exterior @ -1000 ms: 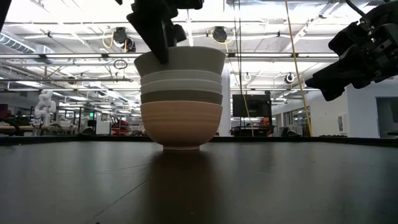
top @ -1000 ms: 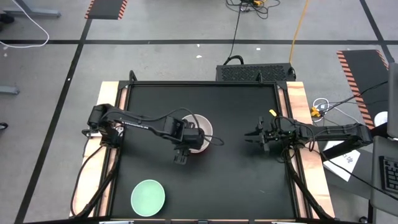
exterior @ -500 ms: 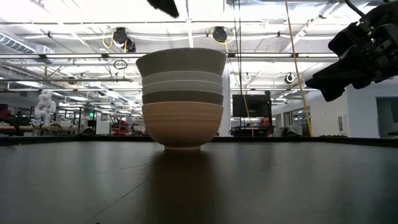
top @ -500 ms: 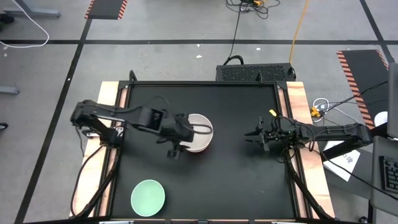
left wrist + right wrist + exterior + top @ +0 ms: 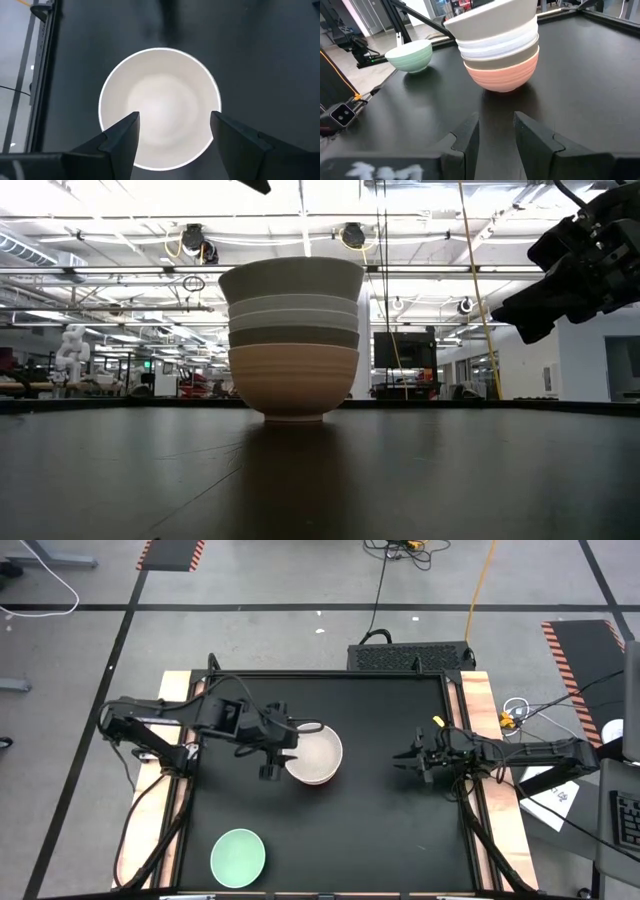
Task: Nest bowls inside each other
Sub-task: Stack the gray bowl on top of the white bowl
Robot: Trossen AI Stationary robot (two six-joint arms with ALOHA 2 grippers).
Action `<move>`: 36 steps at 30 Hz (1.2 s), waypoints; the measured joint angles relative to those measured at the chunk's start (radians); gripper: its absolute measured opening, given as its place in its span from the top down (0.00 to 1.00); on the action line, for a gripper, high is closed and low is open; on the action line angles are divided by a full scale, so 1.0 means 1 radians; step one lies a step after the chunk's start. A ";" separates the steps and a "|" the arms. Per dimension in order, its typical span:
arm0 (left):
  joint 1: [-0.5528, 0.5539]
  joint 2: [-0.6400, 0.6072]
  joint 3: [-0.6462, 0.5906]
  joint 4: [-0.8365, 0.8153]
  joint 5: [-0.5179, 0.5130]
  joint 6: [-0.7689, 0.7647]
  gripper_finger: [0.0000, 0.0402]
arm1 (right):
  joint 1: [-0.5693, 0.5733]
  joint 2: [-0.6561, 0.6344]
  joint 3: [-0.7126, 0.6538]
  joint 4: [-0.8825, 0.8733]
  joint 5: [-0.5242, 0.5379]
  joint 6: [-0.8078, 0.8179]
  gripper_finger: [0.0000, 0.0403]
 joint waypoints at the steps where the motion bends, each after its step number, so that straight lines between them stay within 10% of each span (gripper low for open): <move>1: 0.003 0.001 0.000 -0.004 0.000 0.010 0.39 | 0.000 0.003 0.000 0.000 0.000 0.000 0.72; 14: 0.078 -0.102 -0.138 0.099 0.031 0.094 0.39 | 0.000 0.044 0.000 0.007 0.000 0.000 0.72; 36: 0.153 -0.825 -1.085 0.817 0.128 -0.044 0.39 | 0.000 0.057 0.000 0.044 0.000 0.023 0.72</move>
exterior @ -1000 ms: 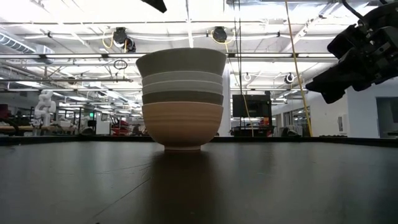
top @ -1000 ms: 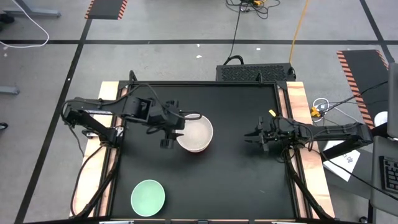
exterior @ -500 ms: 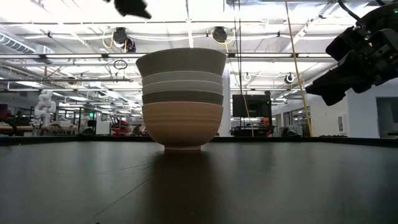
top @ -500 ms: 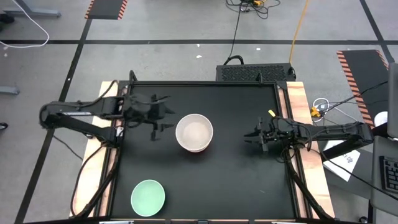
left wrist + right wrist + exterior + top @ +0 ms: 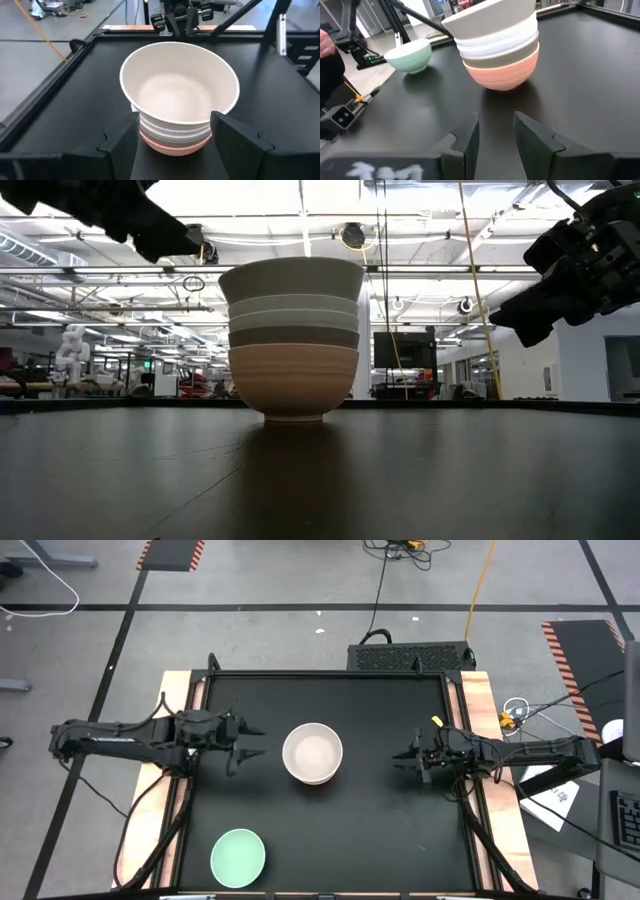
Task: Nest bowls inside each other
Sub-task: Stack the gray bowl on top of the white bowl
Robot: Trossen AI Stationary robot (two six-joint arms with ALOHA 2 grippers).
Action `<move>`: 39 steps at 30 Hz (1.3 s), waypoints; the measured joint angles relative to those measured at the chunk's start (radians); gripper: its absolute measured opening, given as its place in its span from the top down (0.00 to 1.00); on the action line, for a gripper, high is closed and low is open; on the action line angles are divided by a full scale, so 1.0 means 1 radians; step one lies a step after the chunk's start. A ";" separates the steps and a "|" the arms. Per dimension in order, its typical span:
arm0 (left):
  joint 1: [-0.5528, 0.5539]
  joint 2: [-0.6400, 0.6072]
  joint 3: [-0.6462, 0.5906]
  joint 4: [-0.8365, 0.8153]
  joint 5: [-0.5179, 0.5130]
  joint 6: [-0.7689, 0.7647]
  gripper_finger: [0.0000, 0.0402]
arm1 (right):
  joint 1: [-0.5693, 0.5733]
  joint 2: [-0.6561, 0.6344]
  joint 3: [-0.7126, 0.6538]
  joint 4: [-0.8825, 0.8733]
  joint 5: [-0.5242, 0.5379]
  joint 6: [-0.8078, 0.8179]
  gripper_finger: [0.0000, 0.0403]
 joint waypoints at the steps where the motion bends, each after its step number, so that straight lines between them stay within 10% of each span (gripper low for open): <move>1: 0.000 -0.008 -0.005 0.002 0.011 -0.008 0.39 | 0.000 0.000 0.000 0.008 0.000 0.002 0.72; 8: -0.012 -0.024 -0.067 0.213 0.219 -0.047 0.39 | 0.000 0.000 0.000 0.023 0.000 -0.002 0.72; 17: 0.002 -0.112 -0.247 0.447 0.216 -0.045 0.39 | 0.000 0.001 0.000 0.020 0.000 0.004 0.72; 39: 0.006 -0.433 -0.340 0.078 0.041 -0.065 0.39 | 0.000 0.013 0.000 0.016 0.000 -0.005 0.72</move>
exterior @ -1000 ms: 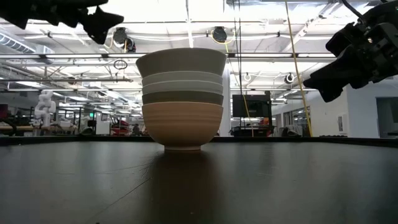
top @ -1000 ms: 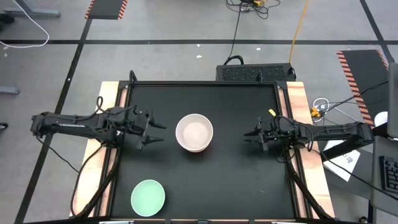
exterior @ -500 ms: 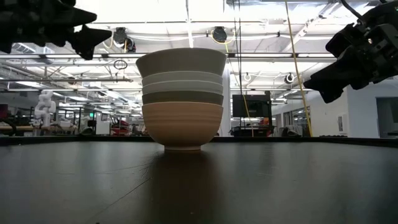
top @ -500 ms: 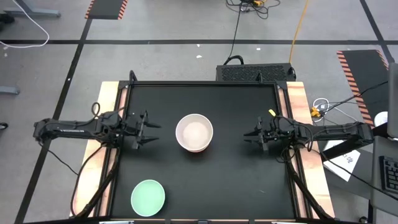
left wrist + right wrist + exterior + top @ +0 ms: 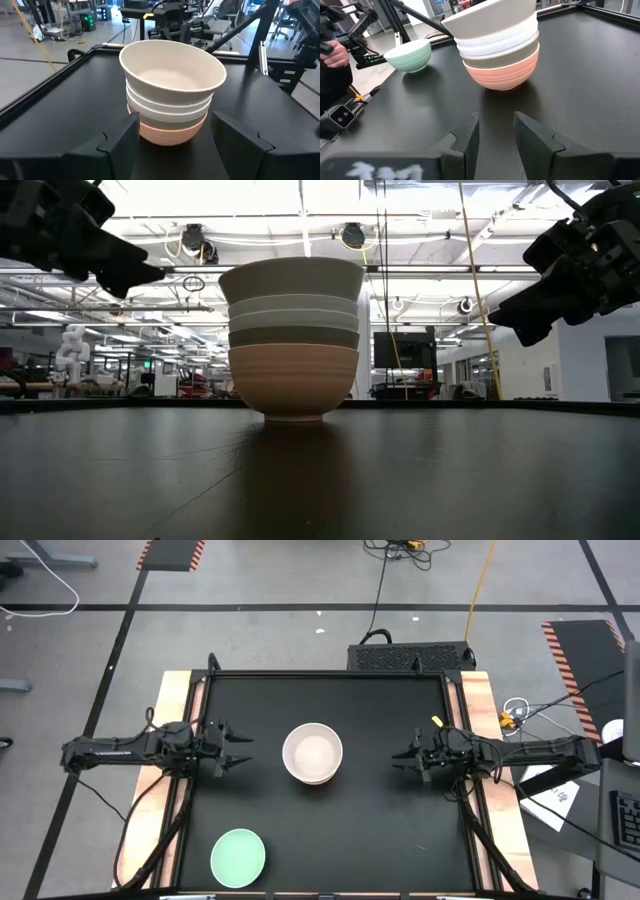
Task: Nest bowls inside each other
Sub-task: Stack the gray bowl on top of the white bowl
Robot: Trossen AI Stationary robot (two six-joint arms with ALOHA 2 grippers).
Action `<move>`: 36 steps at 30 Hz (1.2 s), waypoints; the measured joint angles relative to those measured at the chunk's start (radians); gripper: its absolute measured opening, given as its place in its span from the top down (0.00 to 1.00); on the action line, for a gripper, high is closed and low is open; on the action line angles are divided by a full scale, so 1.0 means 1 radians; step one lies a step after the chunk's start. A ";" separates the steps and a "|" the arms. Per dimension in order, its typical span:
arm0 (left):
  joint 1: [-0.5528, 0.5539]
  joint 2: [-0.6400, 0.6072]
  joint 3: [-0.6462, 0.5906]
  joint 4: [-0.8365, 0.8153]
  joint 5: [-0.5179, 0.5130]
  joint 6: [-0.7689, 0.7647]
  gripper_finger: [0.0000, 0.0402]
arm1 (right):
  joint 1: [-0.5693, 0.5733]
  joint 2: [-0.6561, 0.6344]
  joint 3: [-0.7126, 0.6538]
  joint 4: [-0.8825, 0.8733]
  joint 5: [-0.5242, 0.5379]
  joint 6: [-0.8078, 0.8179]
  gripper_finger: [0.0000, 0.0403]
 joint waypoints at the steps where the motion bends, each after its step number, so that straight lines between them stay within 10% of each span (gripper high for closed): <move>1: 0.000 -0.001 0.000 -0.004 0.000 -0.001 0.39 | 0.000 0.000 0.000 0.001 0.000 0.000 0.72; 36: 0.000 0.037 -0.132 0.024 -0.056 0.019 0.39 | 0.000 0.002 0.000 0.007 0.000 -0.022 0.72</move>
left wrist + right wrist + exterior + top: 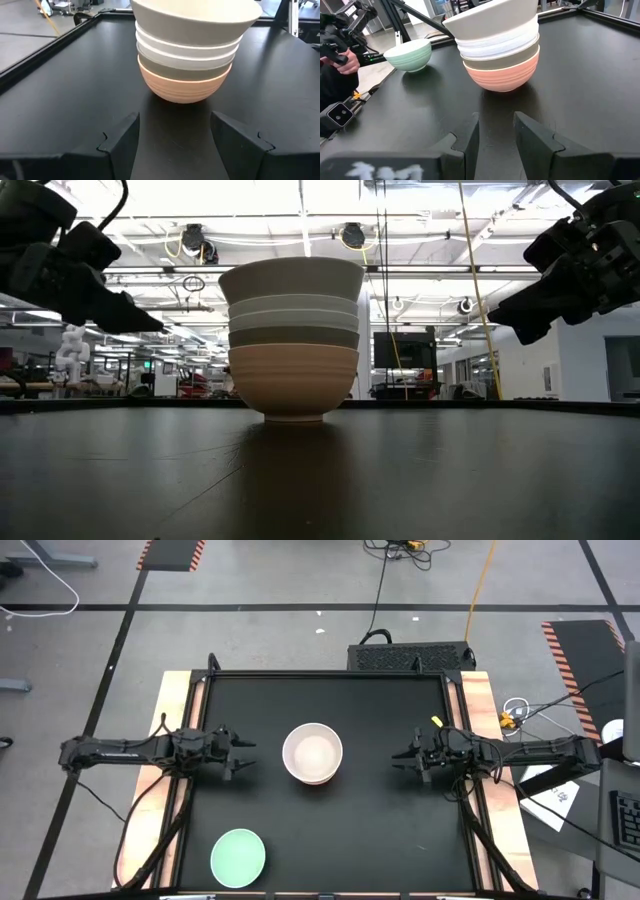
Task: Nest bowls inside each other
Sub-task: Stack the gray bowl on top of the white bowl
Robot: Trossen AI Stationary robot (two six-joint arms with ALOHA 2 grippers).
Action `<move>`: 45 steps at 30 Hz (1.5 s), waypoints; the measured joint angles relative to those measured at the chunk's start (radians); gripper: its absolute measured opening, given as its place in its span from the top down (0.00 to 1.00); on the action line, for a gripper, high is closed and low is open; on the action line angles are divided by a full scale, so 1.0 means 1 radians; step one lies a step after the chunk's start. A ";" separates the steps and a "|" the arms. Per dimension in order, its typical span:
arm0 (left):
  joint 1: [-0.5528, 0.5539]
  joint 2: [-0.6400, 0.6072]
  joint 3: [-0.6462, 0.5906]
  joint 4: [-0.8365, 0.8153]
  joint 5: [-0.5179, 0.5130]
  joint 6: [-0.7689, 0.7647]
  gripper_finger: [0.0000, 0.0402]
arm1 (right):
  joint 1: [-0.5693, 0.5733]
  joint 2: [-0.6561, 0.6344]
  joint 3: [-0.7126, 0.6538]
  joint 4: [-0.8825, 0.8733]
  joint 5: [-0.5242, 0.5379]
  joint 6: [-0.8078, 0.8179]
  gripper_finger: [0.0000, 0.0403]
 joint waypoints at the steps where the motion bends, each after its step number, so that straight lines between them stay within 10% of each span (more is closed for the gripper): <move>1: 0.000 0.006 -0.001 0.004 -0.001 -0.005 0.39 | 0.000 0.000 0.000 0.000 0.000 0.000 0.72; 24: 0.000 0.012 -0.002 0.008 -0.002 -0.018 0.39 | -0.002 0.360 0.108 0.559 0.025 -0.117 0.72; 45: 0.000 0.012 -0.003 0.005 0.032 -0.024 0.39 | -0.074 0.798 0.483 0.529 -0.161 -0.216 0.72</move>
